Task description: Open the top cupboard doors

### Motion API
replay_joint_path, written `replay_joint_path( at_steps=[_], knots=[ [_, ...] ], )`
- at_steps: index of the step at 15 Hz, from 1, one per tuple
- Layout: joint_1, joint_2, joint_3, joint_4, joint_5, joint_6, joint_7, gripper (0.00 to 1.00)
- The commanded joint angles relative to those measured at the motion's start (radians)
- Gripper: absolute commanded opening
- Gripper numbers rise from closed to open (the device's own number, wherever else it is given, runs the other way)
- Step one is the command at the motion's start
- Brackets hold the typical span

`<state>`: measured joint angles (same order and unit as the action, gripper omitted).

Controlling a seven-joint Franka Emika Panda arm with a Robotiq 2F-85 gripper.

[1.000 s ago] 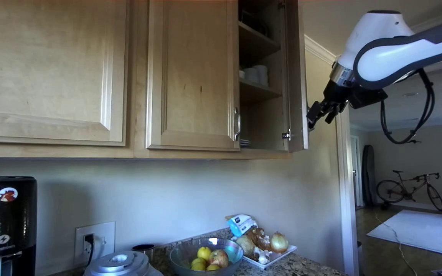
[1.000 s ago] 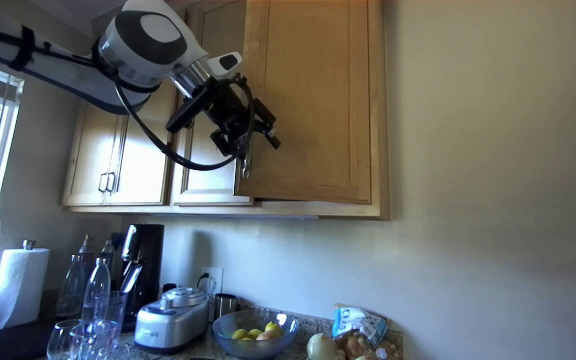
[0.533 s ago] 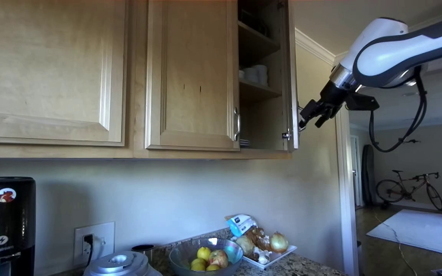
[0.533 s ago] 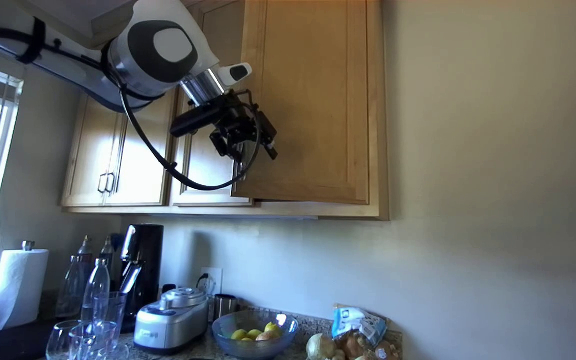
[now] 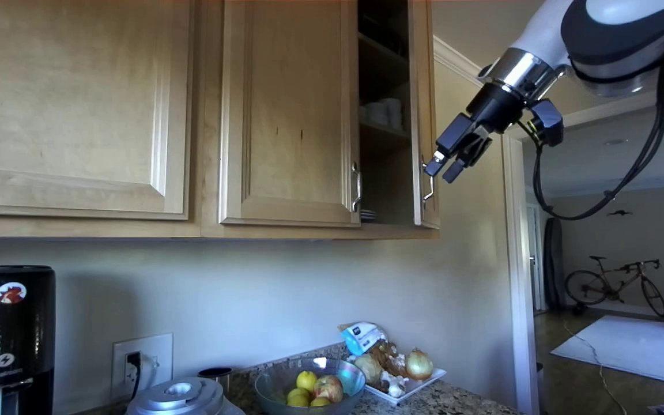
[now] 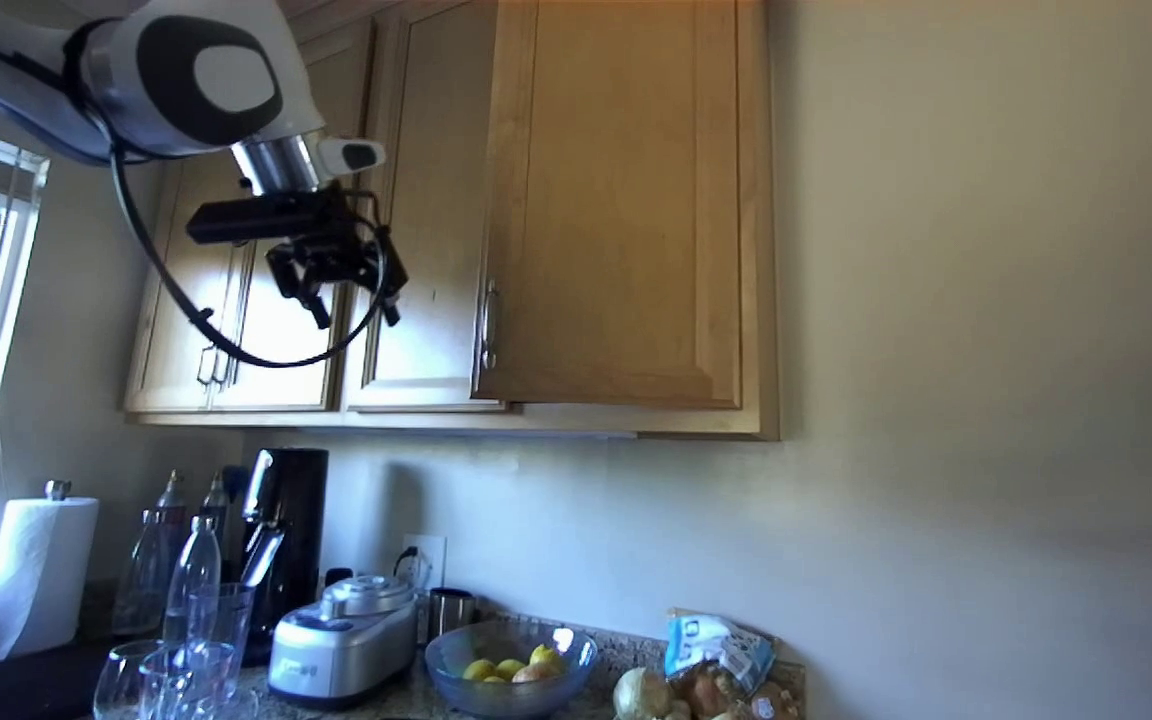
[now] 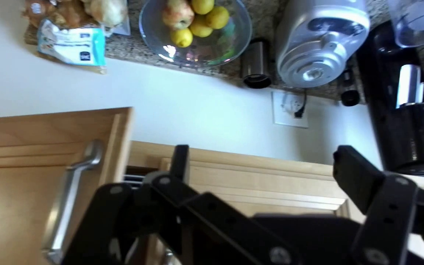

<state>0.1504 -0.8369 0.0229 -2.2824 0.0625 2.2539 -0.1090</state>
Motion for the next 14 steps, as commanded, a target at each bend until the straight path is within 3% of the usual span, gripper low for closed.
replay_joint_path(
  at_steps=[1, 4, 8, 14],
  knots=[
    [0.046, 0.044, 0.069, -0.021, 0.029, 0.066, 0.011, 1.00],
    [0.004, 0.154, 0.119, -0.005, -0.008, 0.208, 0.049, 1.00],
    [-0.059, 0.310, 0.135, 0.041, -0.057, 0.370, 0.099, 1.00],
    [-0.157, 0.448, 0.151, 0.131, -0.164, 0.445, 0.199, 1.00]
  ],
)
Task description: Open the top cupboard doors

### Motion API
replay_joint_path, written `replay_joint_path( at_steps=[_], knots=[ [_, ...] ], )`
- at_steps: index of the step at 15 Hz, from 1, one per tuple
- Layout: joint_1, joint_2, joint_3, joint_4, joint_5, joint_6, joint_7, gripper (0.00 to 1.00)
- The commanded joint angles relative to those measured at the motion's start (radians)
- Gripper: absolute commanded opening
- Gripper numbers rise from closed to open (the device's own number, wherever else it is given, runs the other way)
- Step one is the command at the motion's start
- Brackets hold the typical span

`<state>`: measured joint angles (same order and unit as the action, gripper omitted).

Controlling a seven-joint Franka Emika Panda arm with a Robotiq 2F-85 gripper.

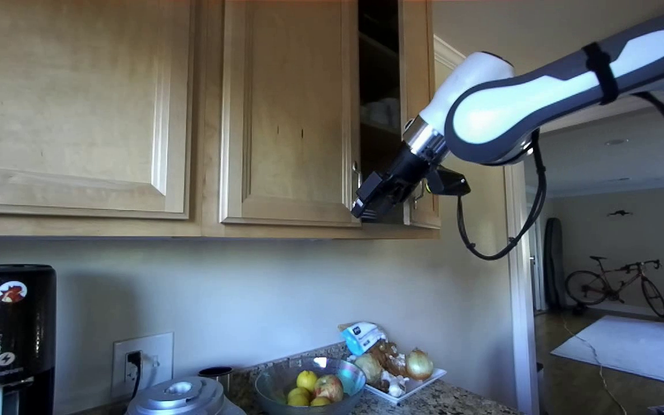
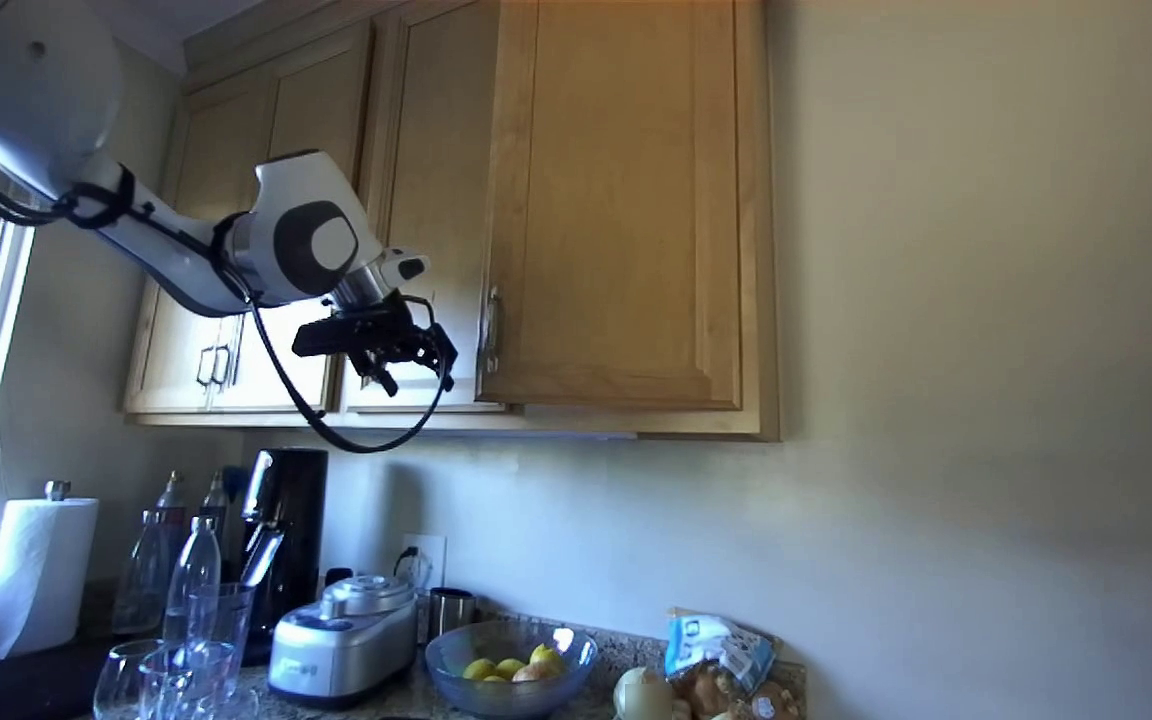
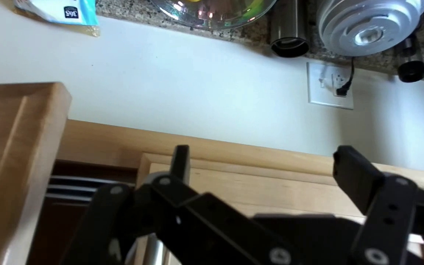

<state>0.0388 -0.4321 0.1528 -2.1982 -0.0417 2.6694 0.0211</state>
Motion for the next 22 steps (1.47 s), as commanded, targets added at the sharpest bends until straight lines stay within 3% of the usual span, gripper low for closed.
replay_joint_path(
  at_steps=[1, 13, 19, 22],
  knots=[
    [-0.053, 0.056, 0.022, 0.062, -0.076, 0.027, 0.083, 1.00],
    [-0.168, 0.053, 0.047, 0.082, -0.342, 0.015, 0.261, 1.00],
    [-0.225, -0.031, 0.056, 0.033, -0.480, -0.004, 0.308, 1.00],
    [-0.292, -0.070, 0.044, 0.017, -0.539, -0.013, 0.309, 1.00]
  ],
)
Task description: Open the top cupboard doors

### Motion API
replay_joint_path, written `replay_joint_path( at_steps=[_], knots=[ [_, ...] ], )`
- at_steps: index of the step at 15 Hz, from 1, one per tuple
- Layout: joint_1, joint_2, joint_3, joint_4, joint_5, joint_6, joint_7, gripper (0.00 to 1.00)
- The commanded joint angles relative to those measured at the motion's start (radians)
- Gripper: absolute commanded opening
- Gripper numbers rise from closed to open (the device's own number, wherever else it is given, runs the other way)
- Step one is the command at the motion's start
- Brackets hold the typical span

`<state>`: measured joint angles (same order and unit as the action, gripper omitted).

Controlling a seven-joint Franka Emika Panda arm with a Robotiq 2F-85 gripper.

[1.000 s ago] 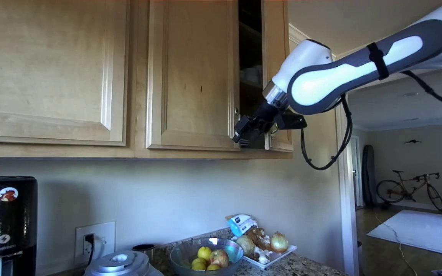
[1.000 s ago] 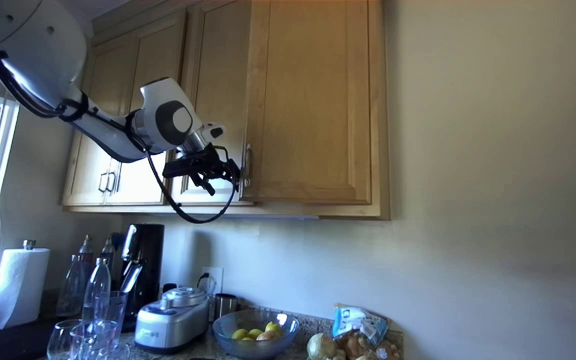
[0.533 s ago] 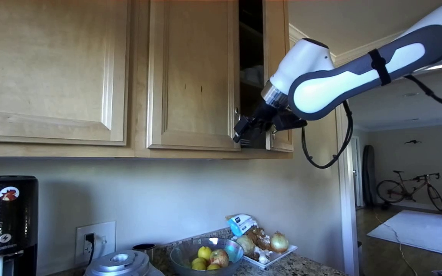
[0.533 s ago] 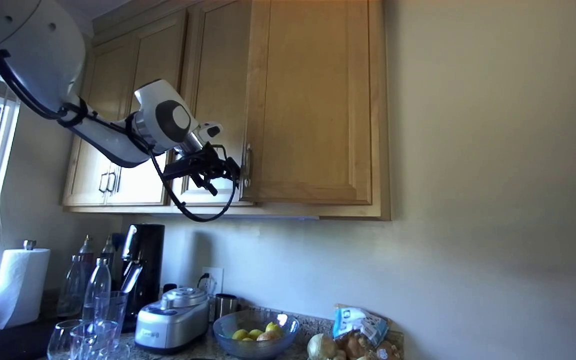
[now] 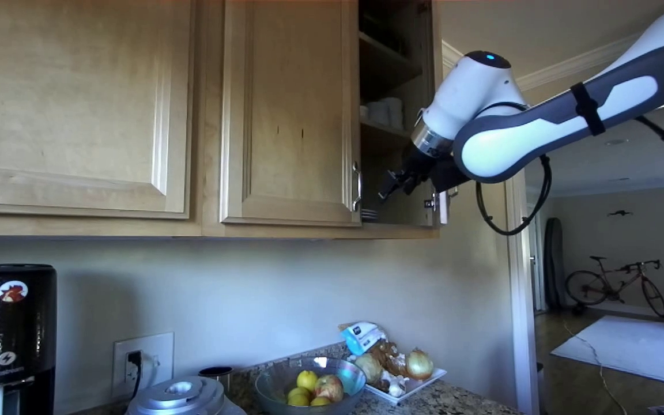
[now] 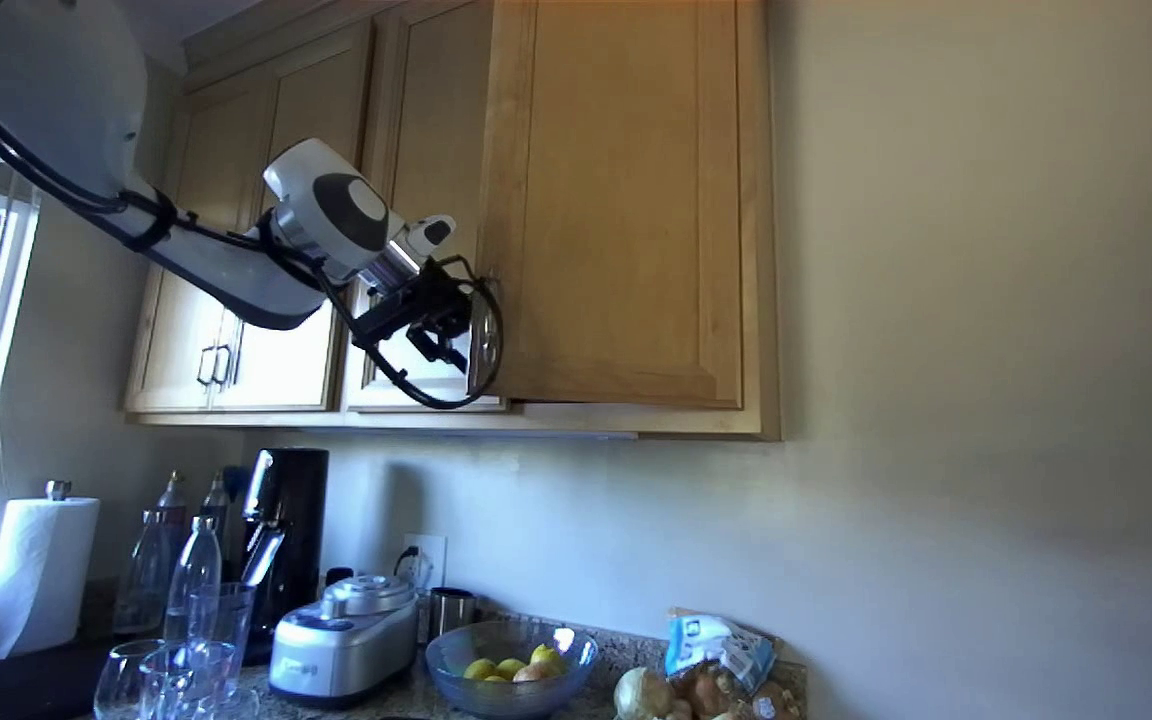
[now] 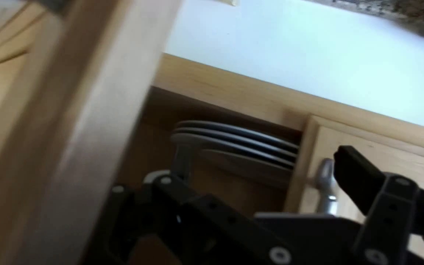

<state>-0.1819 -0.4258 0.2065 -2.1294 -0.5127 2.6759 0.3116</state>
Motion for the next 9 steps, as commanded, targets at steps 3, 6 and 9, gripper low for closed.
replay_joint_path(
  at_steps=[3, 6, 9],
  knots=[
    [-0.127, -0.111, -0.016, -0.073, -0.125, -0.033, 0.021, 1.00],
    [-0.149, -0.149, -0.029, -0.098, -0.175, -0.078, 0.007, 1.00],
    [-0.137, -0.188, -0.054, -0.120, -0.210, -0.146, -0.022, 1.00]
  ],
)
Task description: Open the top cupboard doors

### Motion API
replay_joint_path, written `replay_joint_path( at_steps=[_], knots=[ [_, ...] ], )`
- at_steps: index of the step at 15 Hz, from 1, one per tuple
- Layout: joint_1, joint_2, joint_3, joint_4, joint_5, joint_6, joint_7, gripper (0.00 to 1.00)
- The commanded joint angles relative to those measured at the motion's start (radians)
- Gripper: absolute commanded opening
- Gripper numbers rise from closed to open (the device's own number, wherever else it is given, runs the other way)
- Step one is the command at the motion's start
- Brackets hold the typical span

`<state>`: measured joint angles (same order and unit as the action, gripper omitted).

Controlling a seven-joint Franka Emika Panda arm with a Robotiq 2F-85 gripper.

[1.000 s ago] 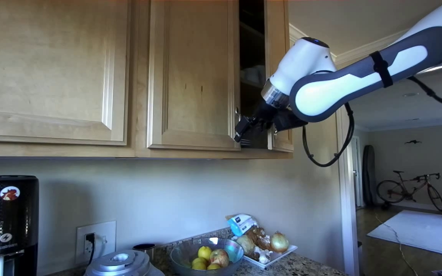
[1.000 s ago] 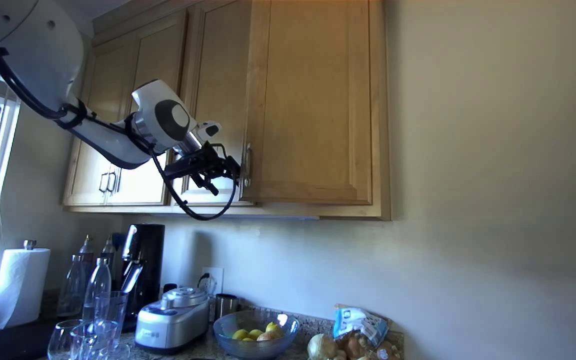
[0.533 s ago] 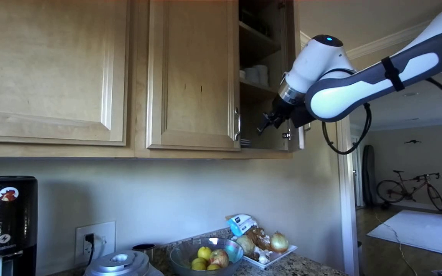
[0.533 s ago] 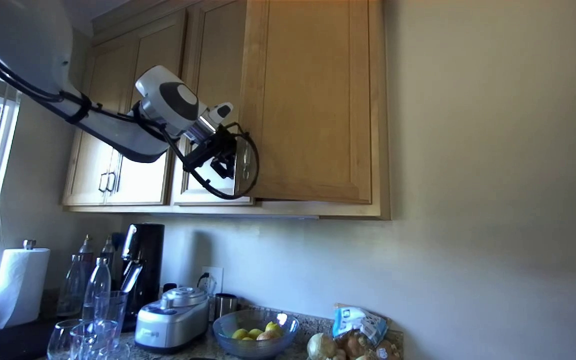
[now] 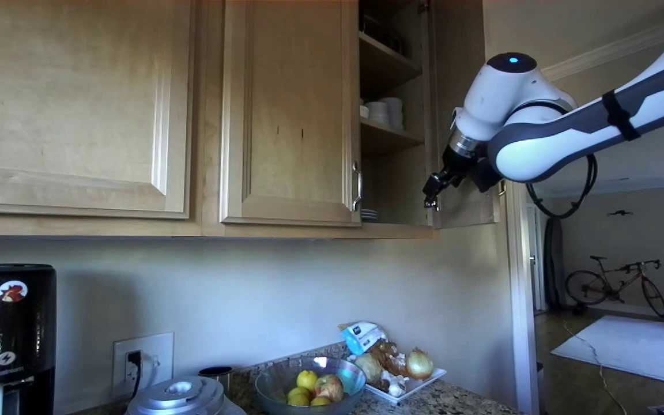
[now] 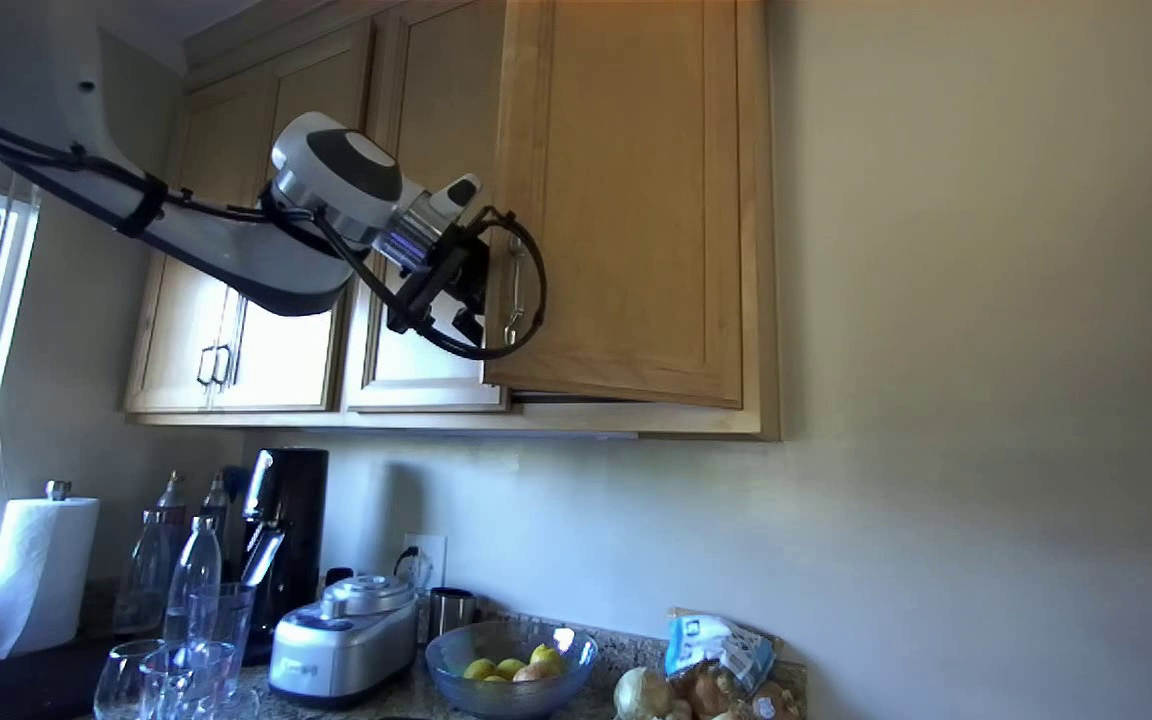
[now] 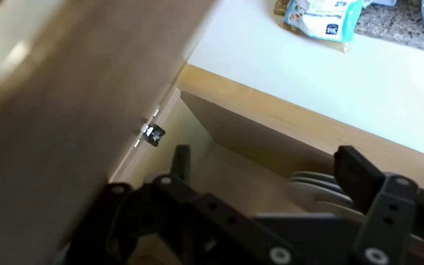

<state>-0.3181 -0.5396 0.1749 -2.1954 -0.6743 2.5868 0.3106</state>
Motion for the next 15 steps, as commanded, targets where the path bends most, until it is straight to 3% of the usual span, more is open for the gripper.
replay_joint_path(
  at_steps=[1, 6, 12, 14, 15],
  knots=[
    [0.004, -0.087, -0.030, -0.061, -0.063, -0.085, -0.037, 1.00],
    [0.054, -0.129, -0.062, -0.084, -0.090, -0.170, -0.109, 1.00],
    [0.230, -0.123, -0.086, -0.106, 0.122, -0.157, -0.186, 1.00],
    [0.271, -0.103, -0.059, -0.097, 0.234, -0.168, -0.176, 1.00],
    [0.259, -0.092, -0.027, -0.093, 0.250, -0.149, -0.125, 1.00]
  ],
)
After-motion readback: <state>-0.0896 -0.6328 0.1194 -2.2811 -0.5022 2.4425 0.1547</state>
